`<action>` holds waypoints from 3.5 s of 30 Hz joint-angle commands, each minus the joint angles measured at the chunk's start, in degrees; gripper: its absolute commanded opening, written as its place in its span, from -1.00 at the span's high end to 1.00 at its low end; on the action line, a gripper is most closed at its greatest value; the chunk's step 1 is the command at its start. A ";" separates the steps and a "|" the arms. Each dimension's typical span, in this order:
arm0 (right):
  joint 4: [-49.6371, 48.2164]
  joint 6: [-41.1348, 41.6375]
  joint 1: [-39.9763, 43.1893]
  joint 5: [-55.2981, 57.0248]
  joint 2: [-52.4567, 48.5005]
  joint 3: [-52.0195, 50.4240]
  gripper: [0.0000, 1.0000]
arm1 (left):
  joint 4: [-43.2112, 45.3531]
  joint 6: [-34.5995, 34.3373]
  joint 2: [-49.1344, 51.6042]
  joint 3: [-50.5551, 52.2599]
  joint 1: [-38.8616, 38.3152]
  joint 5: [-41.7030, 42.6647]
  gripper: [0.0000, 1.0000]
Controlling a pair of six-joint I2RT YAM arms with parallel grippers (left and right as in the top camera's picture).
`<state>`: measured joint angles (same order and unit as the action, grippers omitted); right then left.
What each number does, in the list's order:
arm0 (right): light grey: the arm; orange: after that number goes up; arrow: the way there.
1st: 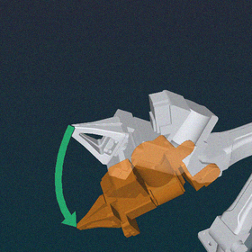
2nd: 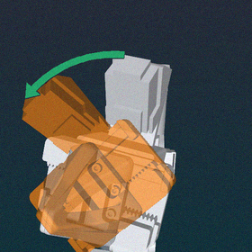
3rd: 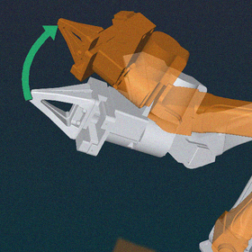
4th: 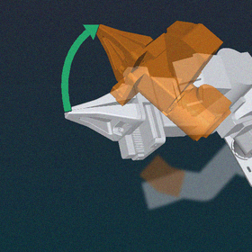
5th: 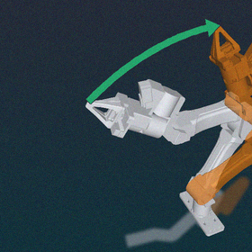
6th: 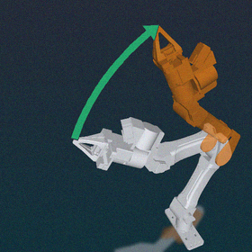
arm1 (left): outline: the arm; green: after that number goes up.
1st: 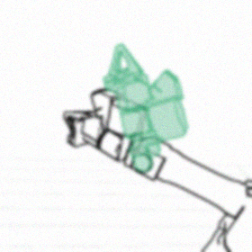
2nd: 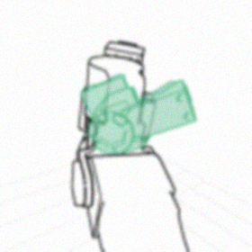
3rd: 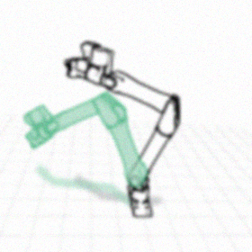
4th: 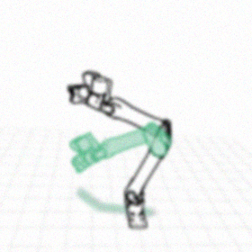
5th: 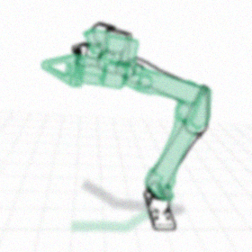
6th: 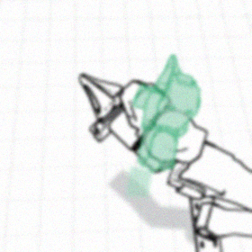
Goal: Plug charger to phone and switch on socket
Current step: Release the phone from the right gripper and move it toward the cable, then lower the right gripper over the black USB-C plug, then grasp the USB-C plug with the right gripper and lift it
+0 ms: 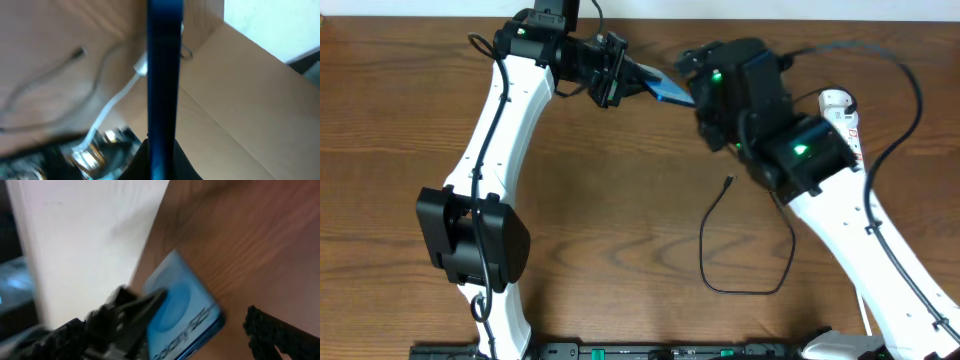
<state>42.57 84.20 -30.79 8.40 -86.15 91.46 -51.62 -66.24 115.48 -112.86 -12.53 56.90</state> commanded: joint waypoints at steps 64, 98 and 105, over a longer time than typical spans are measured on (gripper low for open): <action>-2.78 -39.58 13.86 -11.72 -20.92 -27.21 0.13 | -15.02 30.62 -1.64 -0.63 0.20 -31.04 0.85; -5.73 -41.75 14.12 -15.32 -24.11 -27.76 0.97 | -14.91 31.10 -1.64 -0.66 0.20 -29.22 0.86; -7.52 -48.13 16.59 -23.76 -22.25 -26.99 0.97 | -8.22 42.23 -1.64 -0.66 0.20 -6.88 0.85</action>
<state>35.14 40.34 -15.57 -10.85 -108.09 64.38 -61.67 -30.68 115.48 -112.86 -12.51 35.66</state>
